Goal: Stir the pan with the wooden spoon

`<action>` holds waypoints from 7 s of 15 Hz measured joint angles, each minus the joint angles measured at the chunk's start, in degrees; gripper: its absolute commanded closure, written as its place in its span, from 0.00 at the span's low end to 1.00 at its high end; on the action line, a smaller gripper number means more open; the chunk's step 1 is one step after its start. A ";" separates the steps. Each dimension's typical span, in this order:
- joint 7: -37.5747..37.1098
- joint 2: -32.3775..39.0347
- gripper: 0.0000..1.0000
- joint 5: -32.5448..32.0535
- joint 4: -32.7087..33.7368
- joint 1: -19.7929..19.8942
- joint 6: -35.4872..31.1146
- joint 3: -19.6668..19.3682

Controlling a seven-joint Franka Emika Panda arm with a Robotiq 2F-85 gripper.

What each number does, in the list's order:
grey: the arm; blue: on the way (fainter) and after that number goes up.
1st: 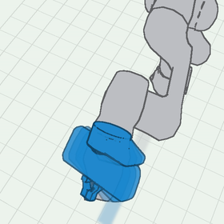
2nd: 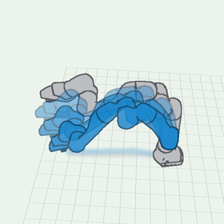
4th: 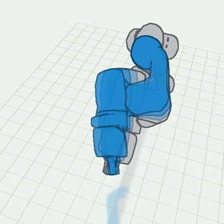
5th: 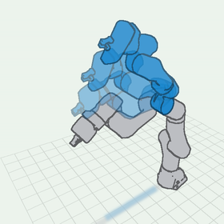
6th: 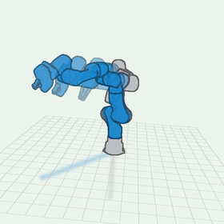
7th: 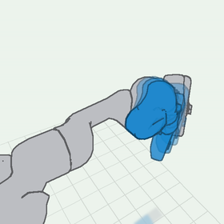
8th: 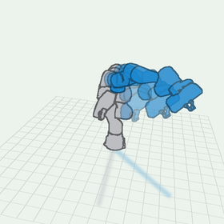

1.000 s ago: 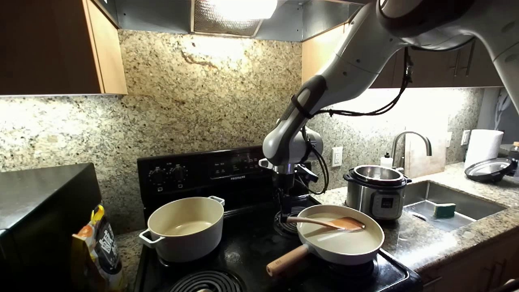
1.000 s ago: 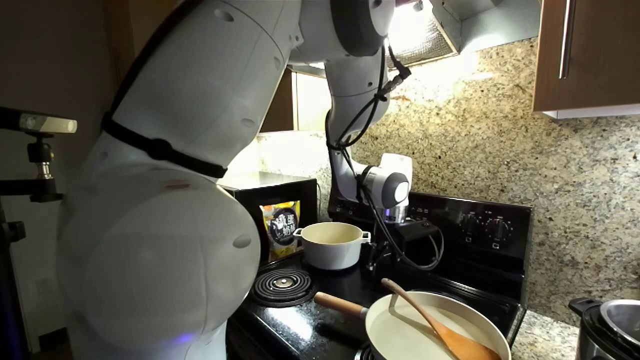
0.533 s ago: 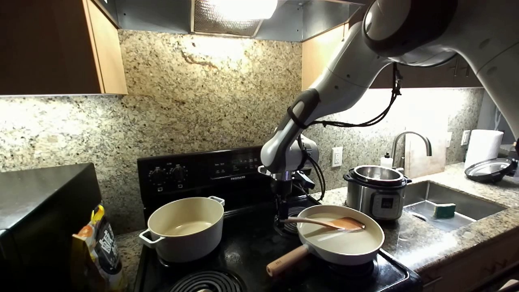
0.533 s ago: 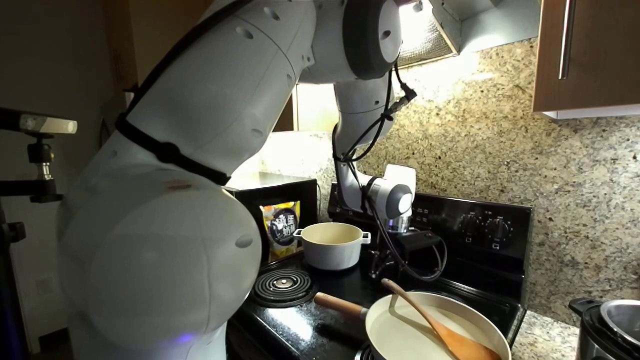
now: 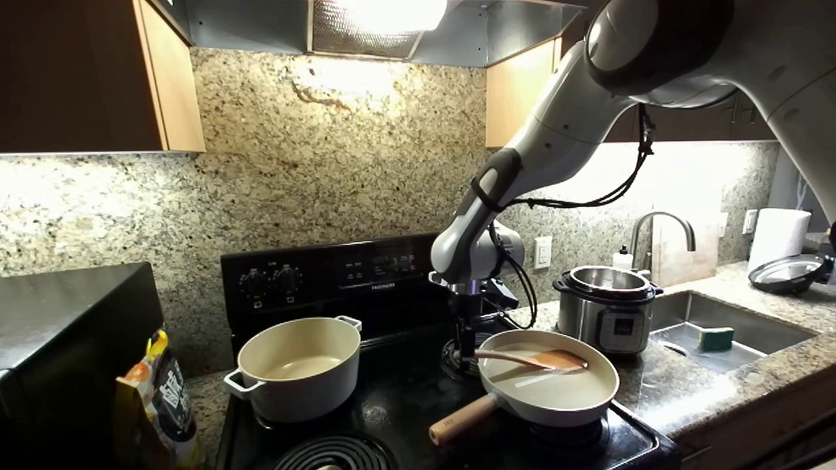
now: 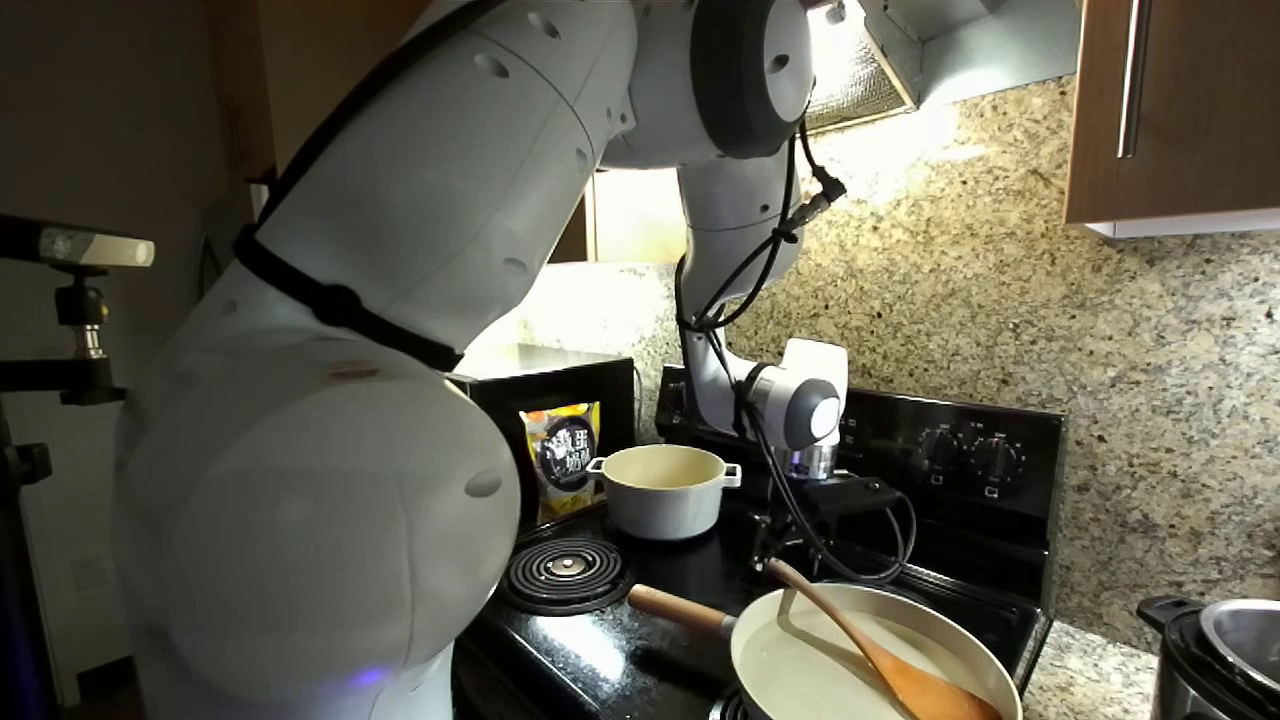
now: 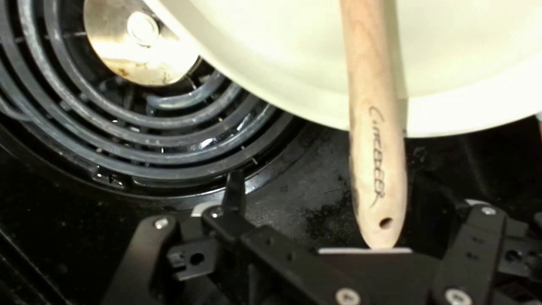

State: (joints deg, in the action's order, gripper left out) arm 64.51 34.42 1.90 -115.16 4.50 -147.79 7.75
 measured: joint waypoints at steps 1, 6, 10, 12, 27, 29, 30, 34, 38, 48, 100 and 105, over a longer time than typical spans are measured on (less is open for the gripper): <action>0.00 0.00 0.00 -0.09 -0.01 0.00 -0.10 -0.07; 0.00 -1.37 0.07 -1.75 -1.54 -0.12 -2.02 -0.10; 0.00 -3.02 0.47 -3.58 -3.47 -0.14 -2.94 -0.09; 0.00 -3.46 0.61 -4.27 -4.21 -0.15 -3.44 -0.10; -4.80 -10.33 0.88 -12.16 -15.48 -3.91 -14.83 -1.54; -6.67 -12.25 0.88 -13.81 -17.08 -4.83 -16.02 -2.11; -6.71 -13.13 0.88 -14.17 -17.77 -4.87 -17.02 -2.09; -6.28 -15.11 0.88 -16.52 -18.57 -4.80 -19.14 -0.92; -1.92 -14.99 0.88 -16.25 -18.30 -3.28 -19.84 4.18; 19.12 -2.69 0.88 -2.80 -18.85 28.76 -25.08 35.86; 16.48 -16.64 0.88 -12.95 -27.35 35.48 -49.88 38.17; 12.86 -27.40 0.88 -7.45 -30.59 32.24 -45.29 38.41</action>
State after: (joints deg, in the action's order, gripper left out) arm 77.38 7.02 -5.54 -145.74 36.74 -193.08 46.16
